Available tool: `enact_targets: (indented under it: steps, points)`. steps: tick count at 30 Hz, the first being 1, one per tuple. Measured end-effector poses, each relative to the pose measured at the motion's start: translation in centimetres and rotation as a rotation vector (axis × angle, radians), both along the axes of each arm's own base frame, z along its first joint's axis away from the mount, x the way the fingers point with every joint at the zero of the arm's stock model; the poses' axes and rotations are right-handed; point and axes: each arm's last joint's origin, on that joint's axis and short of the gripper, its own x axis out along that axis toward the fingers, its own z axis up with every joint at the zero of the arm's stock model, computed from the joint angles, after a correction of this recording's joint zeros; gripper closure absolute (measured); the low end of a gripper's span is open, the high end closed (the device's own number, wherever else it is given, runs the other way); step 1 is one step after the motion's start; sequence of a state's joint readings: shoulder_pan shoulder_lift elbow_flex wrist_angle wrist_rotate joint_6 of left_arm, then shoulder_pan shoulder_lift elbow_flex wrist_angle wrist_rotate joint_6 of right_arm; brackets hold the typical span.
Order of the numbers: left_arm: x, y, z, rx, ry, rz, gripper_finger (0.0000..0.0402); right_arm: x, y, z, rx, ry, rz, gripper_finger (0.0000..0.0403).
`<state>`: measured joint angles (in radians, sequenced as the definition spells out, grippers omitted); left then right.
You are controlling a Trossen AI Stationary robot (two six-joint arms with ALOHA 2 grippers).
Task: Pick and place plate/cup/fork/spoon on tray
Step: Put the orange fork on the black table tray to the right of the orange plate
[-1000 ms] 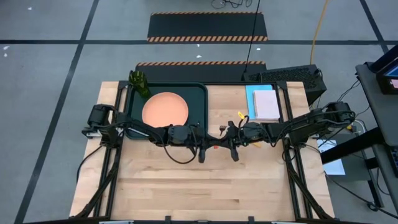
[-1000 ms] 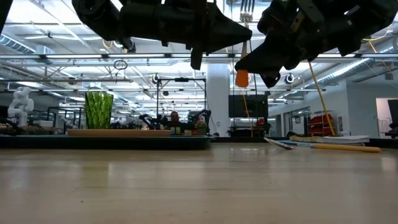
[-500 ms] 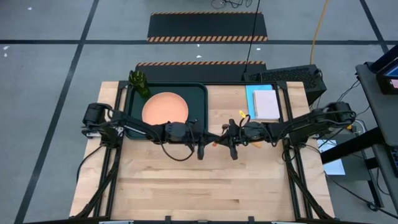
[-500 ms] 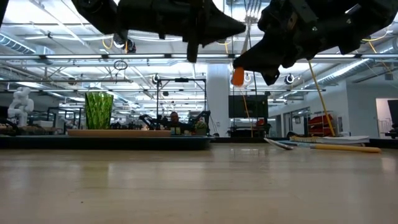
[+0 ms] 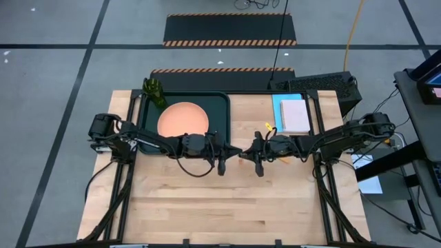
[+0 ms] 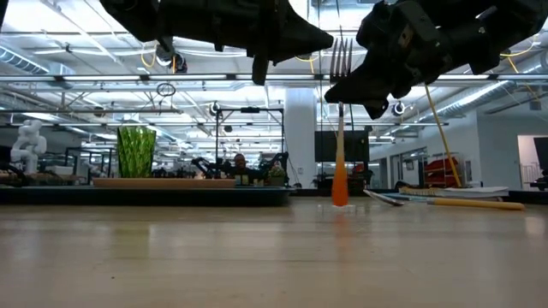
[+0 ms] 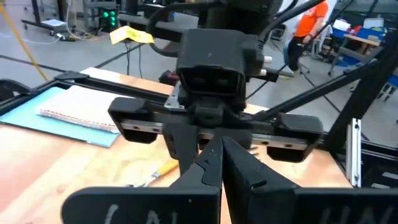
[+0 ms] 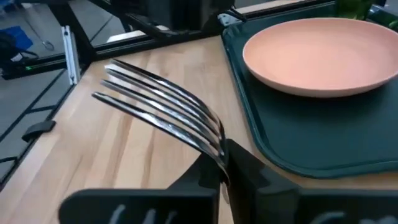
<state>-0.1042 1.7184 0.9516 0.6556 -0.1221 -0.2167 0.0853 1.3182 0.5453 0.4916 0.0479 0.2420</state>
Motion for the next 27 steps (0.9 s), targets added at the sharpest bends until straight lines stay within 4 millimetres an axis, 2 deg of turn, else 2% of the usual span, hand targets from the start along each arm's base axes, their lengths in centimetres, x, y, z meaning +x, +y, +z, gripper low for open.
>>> enact_targets:
  steps: [6, 10, 14, 19, 24, 27]
  points:
    - [-0.2, -0.2, 0.1, -0.003, 0.026, -0.044, 0.0394, -0.7, -0.1, 1.4, -0.005, -0.046, 0.0, 0.0402]
    - [-1.1, -0.5, 1.4, 0.008, 0.038, -0.064, 0.0379, -2.0, 0.0, 2.8, -0.012, -0.054, 0.013, 0.0402]
    - [-1.5, -1.3, 1.4, 0.065, 0.074, -0.098, 0.0361, -3.4, 0.4, 4.5, -0.008, -0.113, 0.035, 0.0402]
    - [-0.8, -2.2, 0.3, 0.099, 0.06, -0.121, 0.0302, -4.4, 1.1, 5.9, 0.004, -0.189, 0.071, 0.0402]
    - [0.3, -2.6, -1.6, 0.172, 0.029, -0.083, 0.0224, -4.2, 1.5, 6.1, 0.01, -0.217, 0.092, 0.0403]
    - [1.3, -2.8, -3.2, 0.191, 0.022, -0.048, 0.0191, -4.0, 1.6, 6.2, 0.014, -0.243, 0.099, 0.0403]
